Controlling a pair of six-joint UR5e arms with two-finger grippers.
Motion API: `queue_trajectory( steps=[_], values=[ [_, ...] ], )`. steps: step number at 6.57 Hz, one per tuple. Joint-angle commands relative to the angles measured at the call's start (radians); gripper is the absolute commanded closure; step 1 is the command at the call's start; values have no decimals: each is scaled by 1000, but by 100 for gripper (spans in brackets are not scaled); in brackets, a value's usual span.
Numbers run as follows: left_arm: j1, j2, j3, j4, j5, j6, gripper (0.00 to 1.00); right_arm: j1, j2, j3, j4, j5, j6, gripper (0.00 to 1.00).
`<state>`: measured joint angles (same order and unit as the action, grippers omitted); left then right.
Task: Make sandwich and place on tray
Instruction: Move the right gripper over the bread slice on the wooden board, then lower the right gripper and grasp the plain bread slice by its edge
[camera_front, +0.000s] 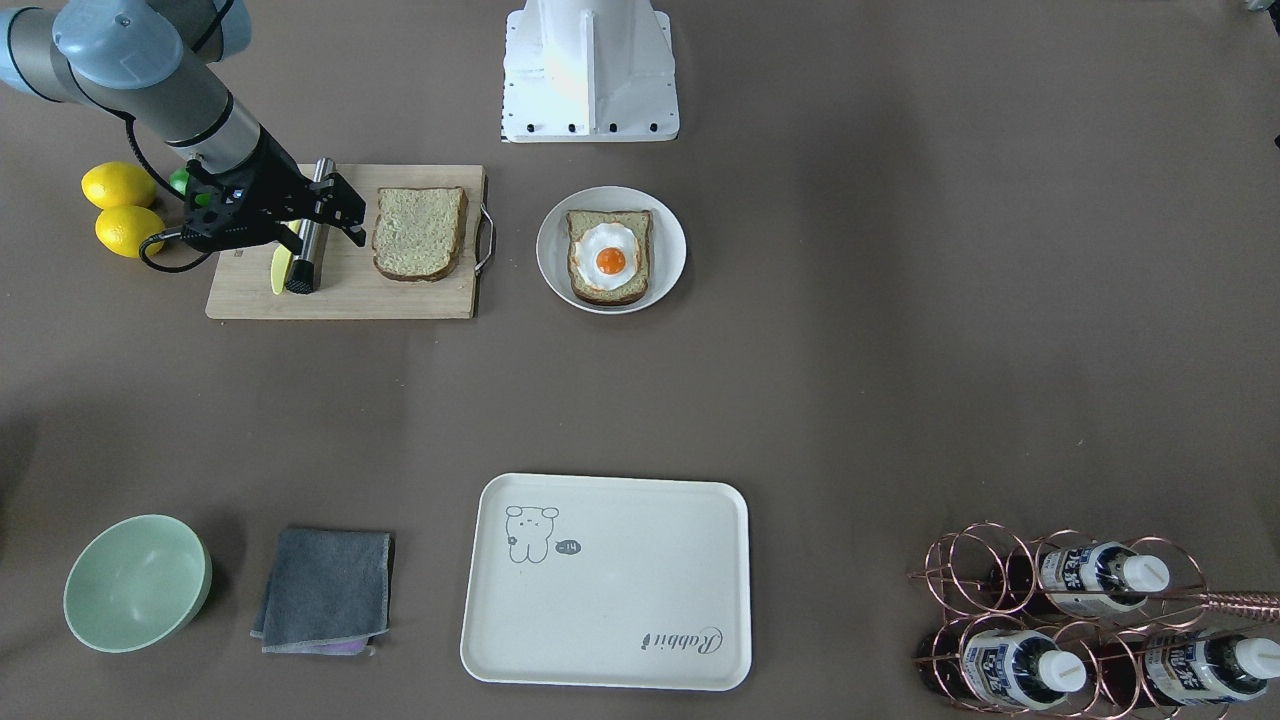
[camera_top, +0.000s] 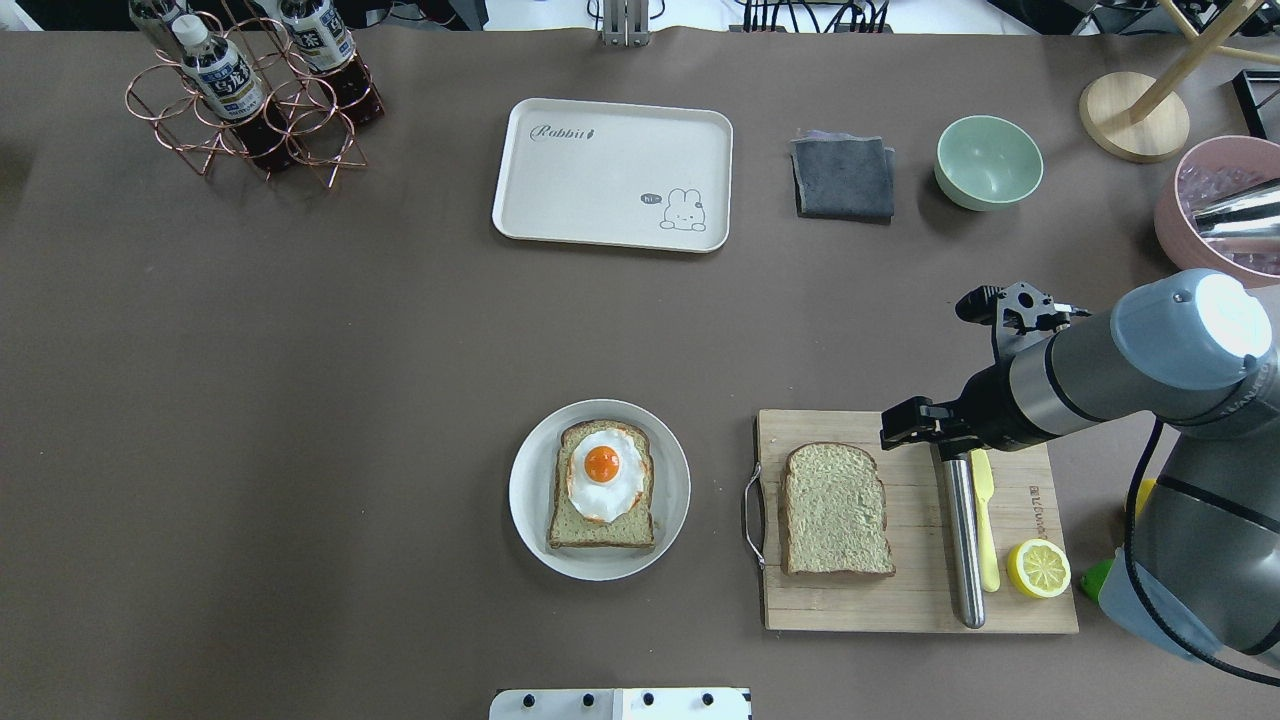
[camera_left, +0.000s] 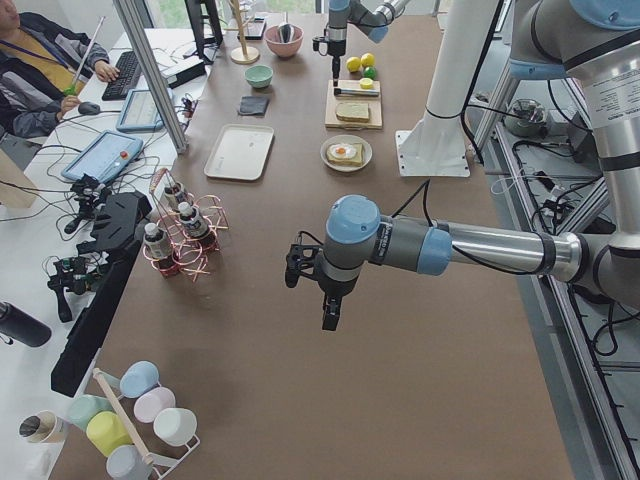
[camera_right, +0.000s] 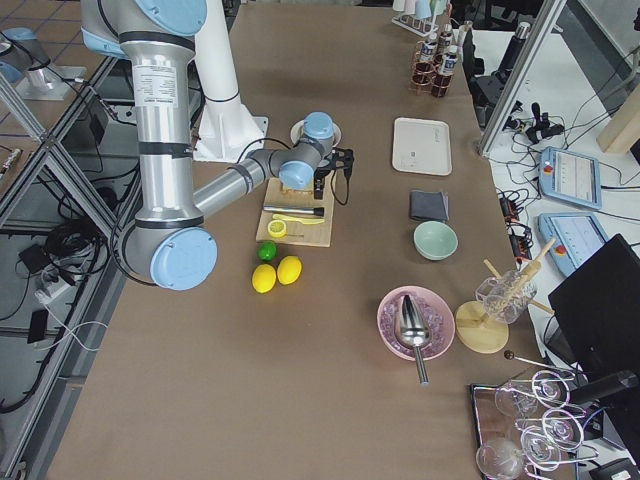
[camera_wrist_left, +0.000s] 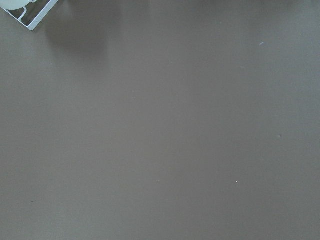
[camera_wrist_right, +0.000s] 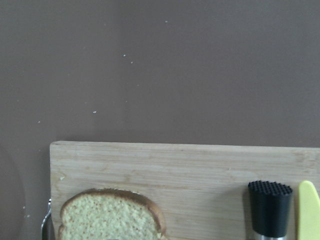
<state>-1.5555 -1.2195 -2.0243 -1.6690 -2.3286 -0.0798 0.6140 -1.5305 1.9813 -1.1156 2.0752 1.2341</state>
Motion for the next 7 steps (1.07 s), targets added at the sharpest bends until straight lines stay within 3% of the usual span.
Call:
queue_trajectory(
  steps=[1, 7],
  values=[
    [2, 0, 6, 0, 0, 0, 2, -63, 1, 1, 22, -42, 56, 12],
    [2, -5, 13, -2, -2, 2, 2, -152, -2, 5, 25, -99, 128, 16]
  ],
)
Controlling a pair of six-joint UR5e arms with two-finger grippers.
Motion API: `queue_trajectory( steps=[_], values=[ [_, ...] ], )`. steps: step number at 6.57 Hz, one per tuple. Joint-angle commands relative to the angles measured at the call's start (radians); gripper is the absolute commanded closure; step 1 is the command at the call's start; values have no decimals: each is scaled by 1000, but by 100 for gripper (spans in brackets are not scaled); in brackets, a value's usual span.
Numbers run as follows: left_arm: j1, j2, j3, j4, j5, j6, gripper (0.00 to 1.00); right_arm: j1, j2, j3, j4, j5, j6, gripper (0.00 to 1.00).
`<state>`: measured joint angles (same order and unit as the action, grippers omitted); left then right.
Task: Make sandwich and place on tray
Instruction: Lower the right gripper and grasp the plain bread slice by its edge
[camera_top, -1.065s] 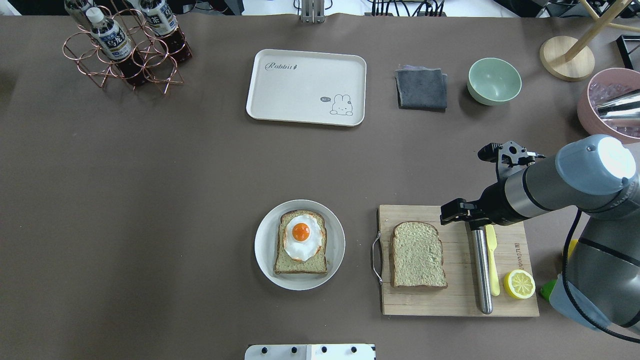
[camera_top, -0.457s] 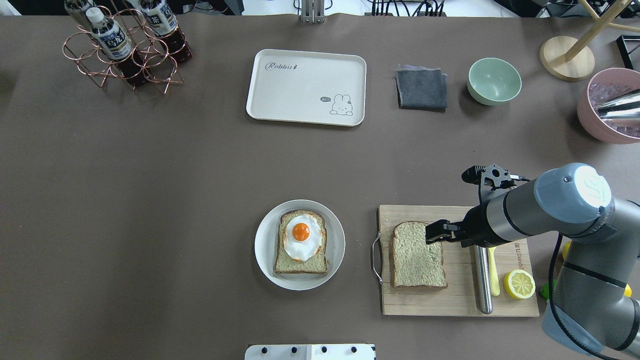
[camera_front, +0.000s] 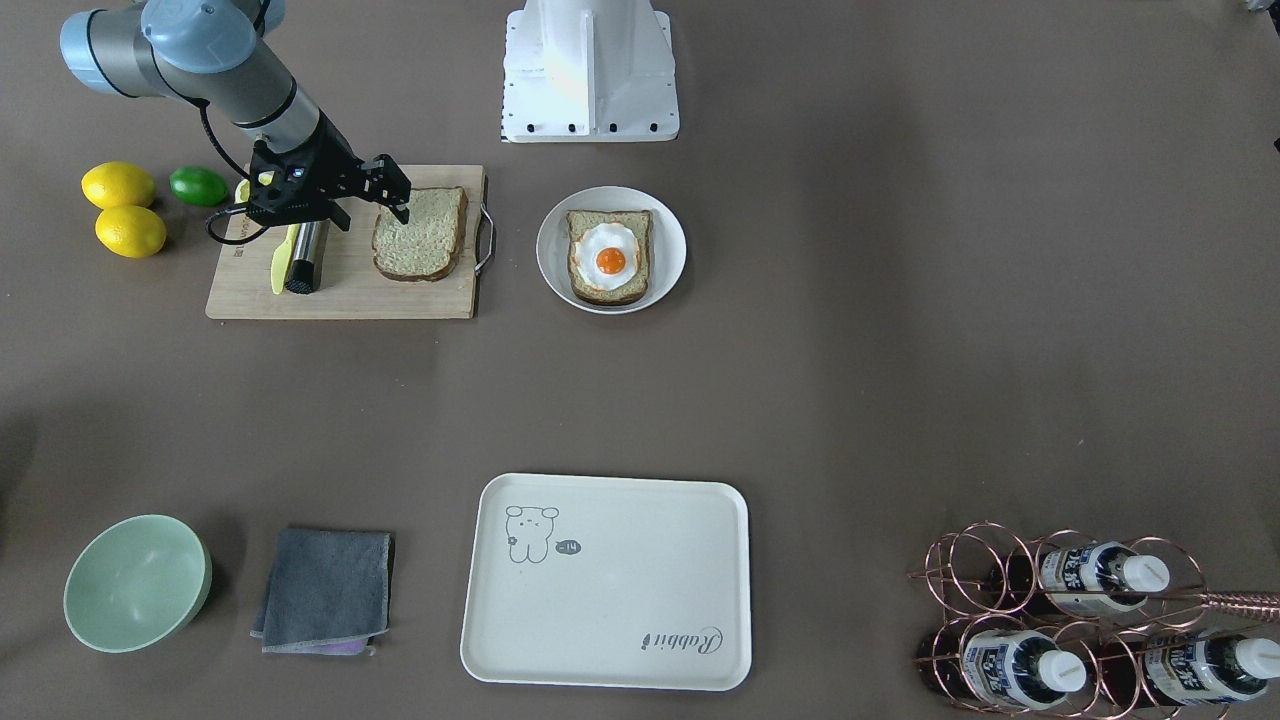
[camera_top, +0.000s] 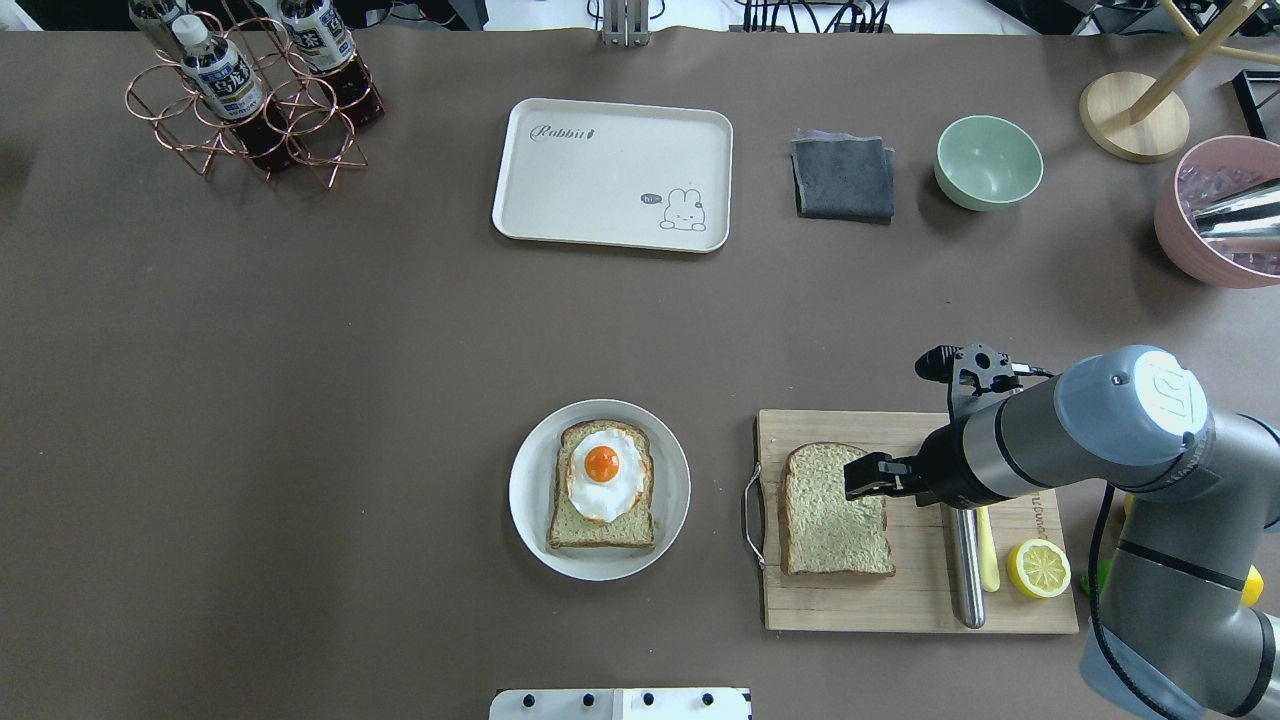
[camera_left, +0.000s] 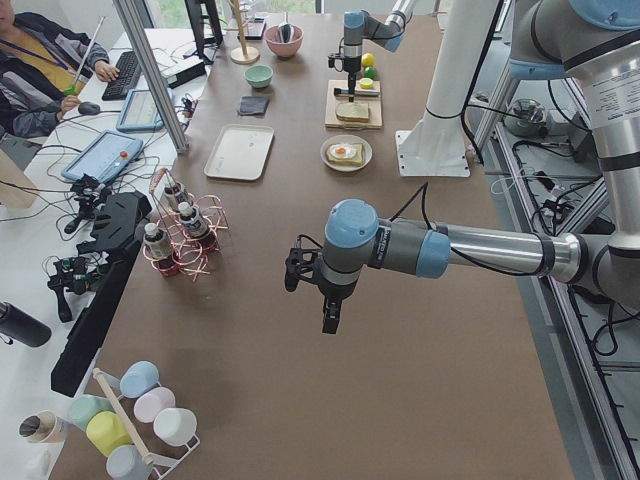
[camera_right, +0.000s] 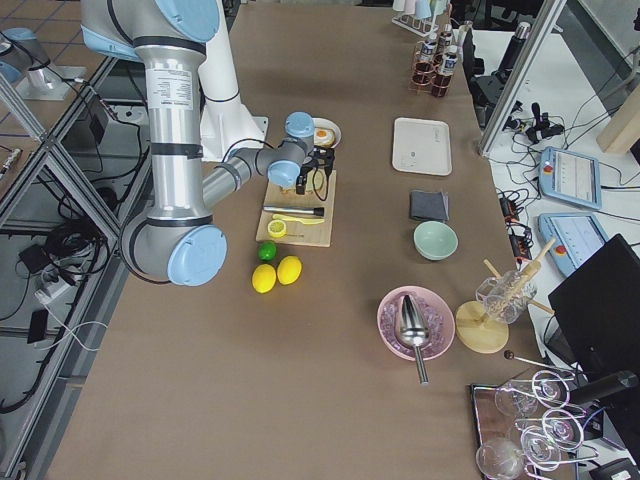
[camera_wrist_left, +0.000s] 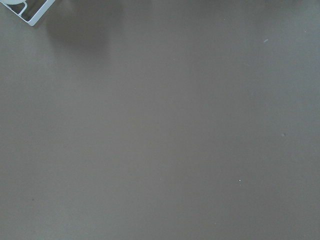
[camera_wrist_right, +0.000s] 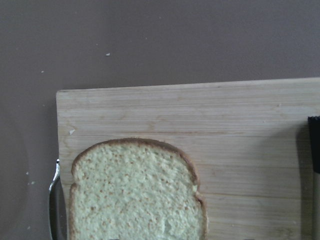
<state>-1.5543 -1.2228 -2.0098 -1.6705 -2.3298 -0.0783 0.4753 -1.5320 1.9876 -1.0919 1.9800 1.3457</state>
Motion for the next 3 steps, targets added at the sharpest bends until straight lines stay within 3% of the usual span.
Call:
queue_trajectory(
  steps=[1, 3],
  values=[
    [0, -1, -3, -6, 0, -1, 2, -26, -4, -1, 1, -4, 36, 17],
    [0, -1, -3, -18, 1, -2, 2, -27, -1, -27, 30, -4, 33, 20]
  ],
)
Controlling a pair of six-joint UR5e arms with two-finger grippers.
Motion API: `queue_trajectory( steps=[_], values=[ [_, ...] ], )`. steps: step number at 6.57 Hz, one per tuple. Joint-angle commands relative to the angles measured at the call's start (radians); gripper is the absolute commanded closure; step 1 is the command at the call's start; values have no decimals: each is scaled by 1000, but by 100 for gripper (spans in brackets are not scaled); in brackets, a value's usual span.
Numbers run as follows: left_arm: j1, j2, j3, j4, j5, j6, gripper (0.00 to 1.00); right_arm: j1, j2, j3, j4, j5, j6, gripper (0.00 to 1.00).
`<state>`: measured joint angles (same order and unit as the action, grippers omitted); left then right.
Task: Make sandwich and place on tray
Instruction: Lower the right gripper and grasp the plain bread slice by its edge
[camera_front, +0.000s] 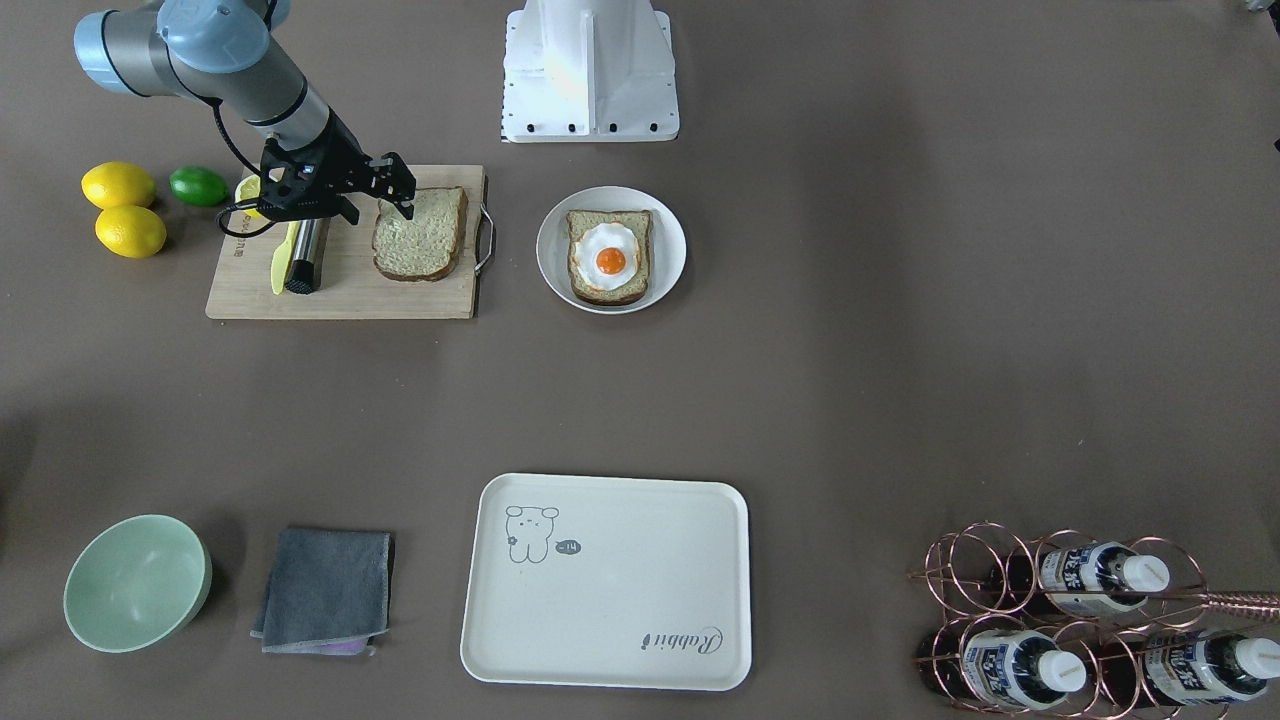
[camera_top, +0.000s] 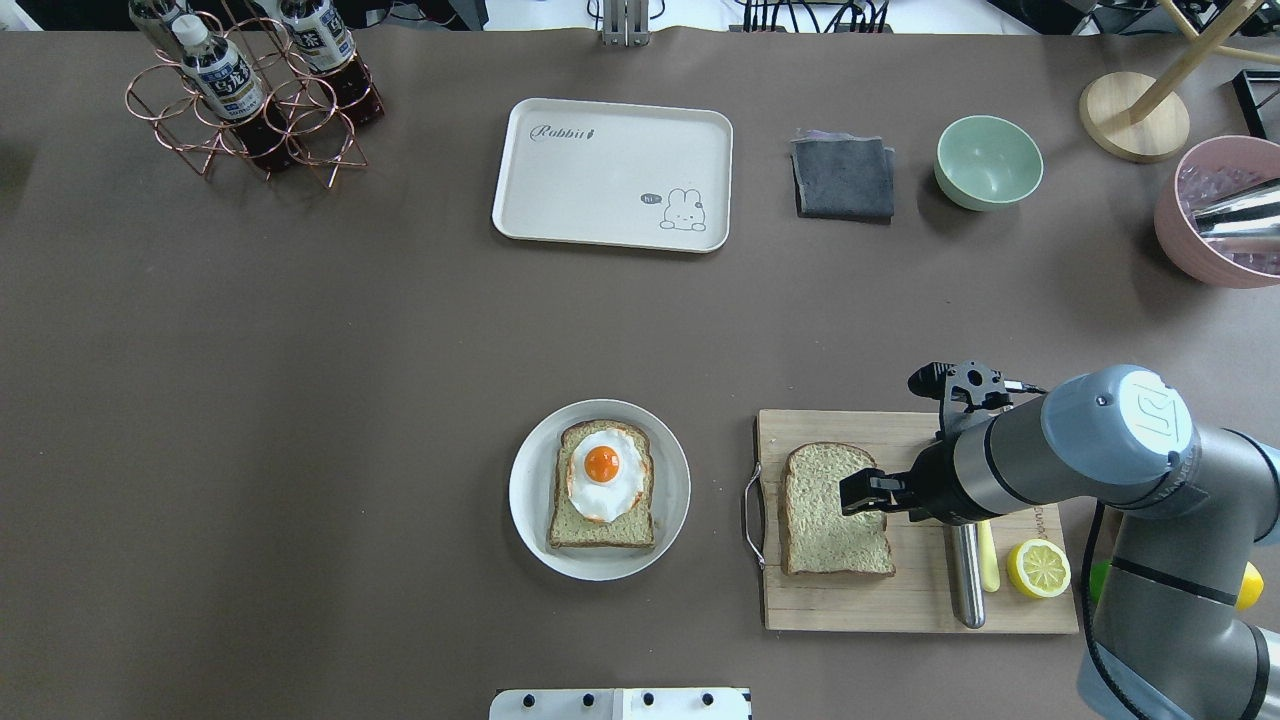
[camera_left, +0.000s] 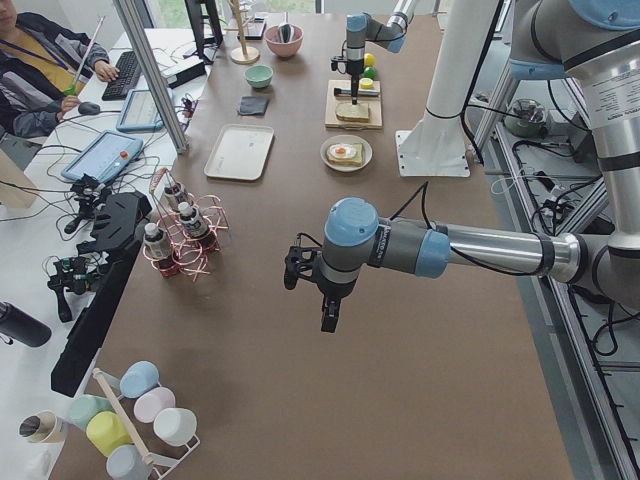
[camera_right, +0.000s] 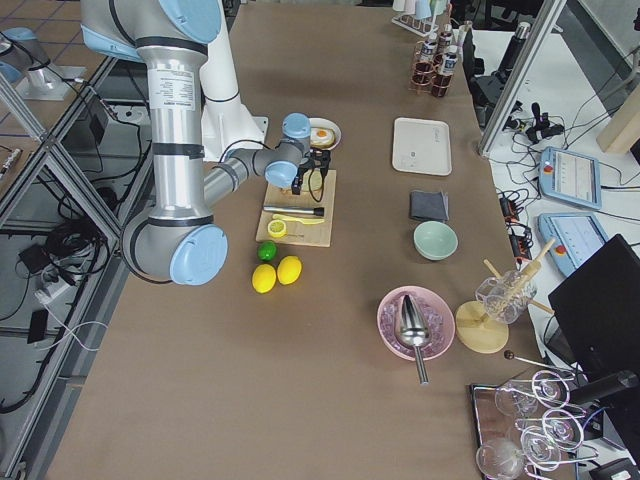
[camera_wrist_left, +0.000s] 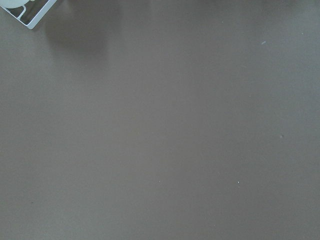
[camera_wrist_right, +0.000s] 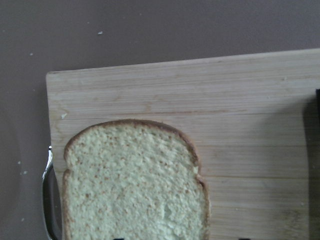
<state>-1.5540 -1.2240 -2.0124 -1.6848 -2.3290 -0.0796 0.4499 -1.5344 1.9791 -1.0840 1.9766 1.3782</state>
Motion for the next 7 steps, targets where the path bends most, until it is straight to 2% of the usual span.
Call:
queue_trajectory(
  steps=[1, 2, 4, 6, 7],
  values=[
    [-1, 3, -3, -4, 0, 0, 2, -2, -3, -45, 80, -1, 4, 20],
    [-1, 5, -5, -4, 0, 0, 2, -2, -7, -40, 88, 1, 4, 23],
    [-1, 3, -6, -4, 0, 0, 2, 0, -21, -42, 90, 1, 5, 35],
    [-3, 3, -8, -6, 0, 1, 2, -2, -13, -46, 88, 1, 9, 36],
    [-3, 5, -8, -4, 0, 1, 2, -4, -9, -48, 88, 1, 9, 48]
  ],
)
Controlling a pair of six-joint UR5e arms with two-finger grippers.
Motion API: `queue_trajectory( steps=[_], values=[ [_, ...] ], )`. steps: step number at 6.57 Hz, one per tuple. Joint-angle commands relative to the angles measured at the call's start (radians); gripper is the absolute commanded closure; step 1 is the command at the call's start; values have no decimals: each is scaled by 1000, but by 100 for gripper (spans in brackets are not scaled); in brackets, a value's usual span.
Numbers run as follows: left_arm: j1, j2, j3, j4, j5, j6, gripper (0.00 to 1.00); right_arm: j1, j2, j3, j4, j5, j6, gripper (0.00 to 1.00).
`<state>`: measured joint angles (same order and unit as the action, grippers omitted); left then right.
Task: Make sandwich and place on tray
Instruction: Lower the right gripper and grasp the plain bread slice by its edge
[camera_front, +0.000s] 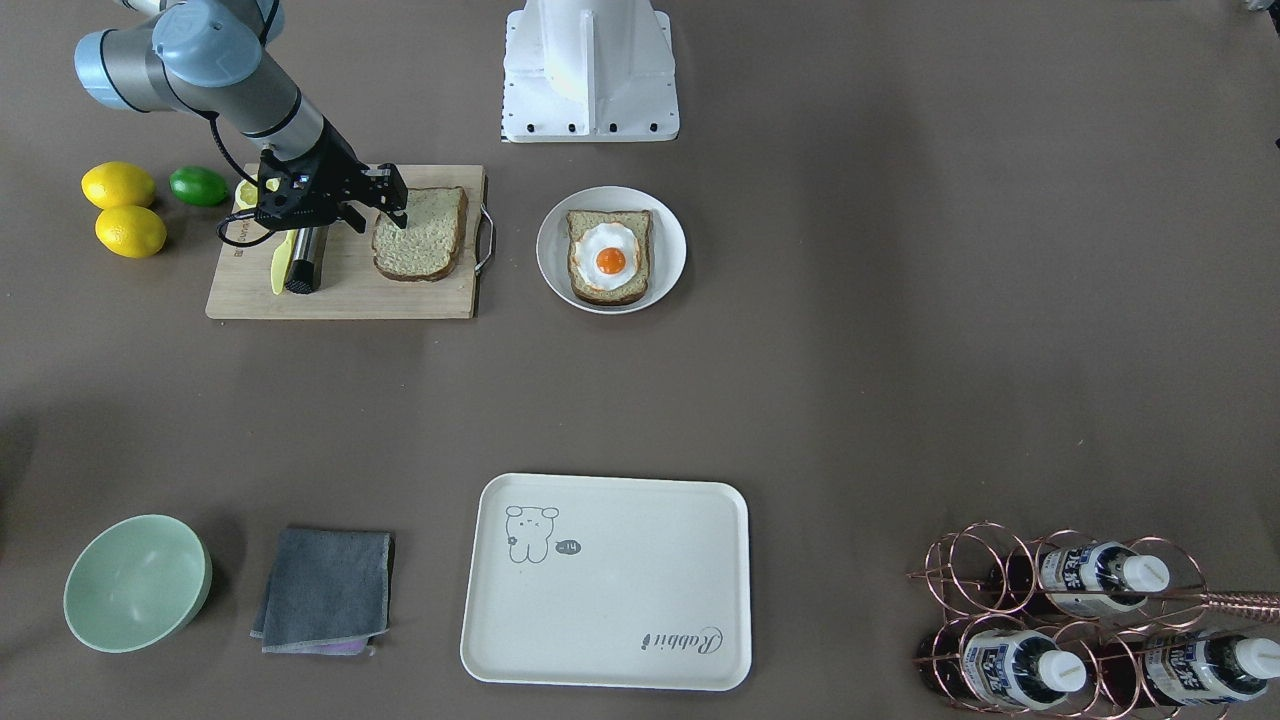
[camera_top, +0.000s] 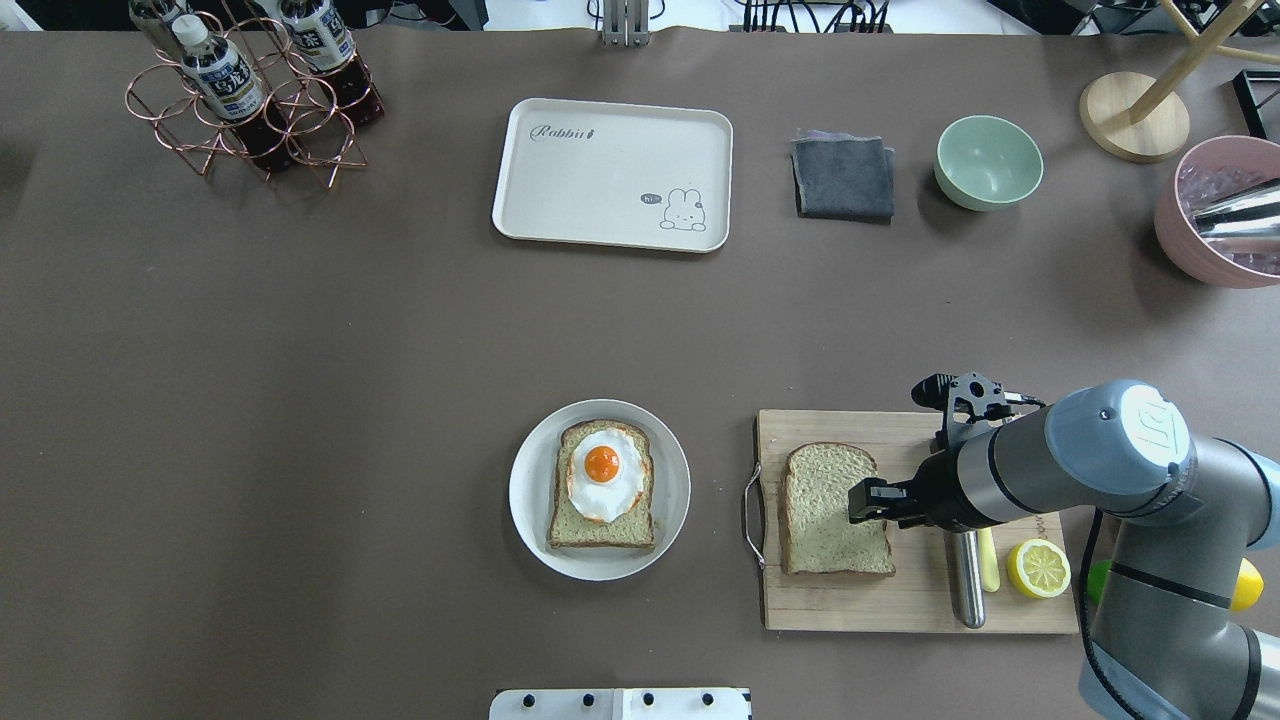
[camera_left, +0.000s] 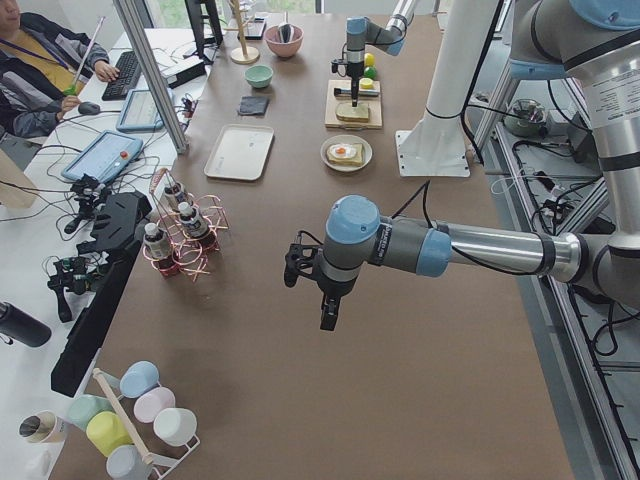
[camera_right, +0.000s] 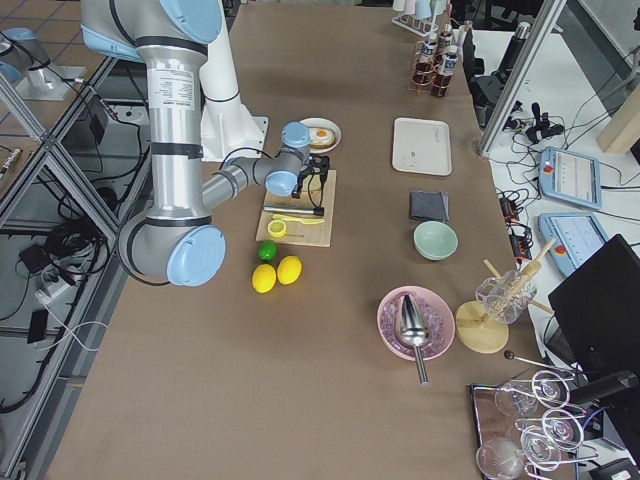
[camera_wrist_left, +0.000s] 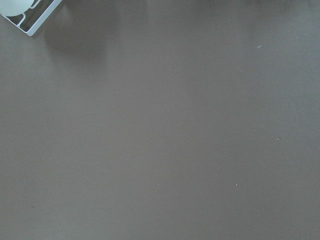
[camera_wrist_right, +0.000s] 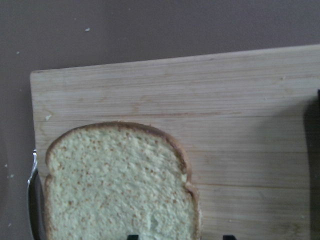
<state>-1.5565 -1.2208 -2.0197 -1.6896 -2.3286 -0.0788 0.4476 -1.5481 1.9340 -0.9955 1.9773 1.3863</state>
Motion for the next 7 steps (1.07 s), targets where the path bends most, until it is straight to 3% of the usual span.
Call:
queue_trajectory(
  steps=[1, 2, 3, 7],
  values=[
    [-1, 1, -1, 1, 0, 1, 2, -3, 6, -7, 0, 0, 9, 75],
    [-5, 1, 3, 1, 2, 1, 2, -3, 8, -4, 0, 3, 10, 91],
    [-5, 1, 3, 1, 2, 1, 2, -3, 11, -1, 0, 11, 10, 100],
    [-7, 1, 9, 1, 2, 1, 2, 22, 16, 42, -2, 46, 10, 100]
  ],
)
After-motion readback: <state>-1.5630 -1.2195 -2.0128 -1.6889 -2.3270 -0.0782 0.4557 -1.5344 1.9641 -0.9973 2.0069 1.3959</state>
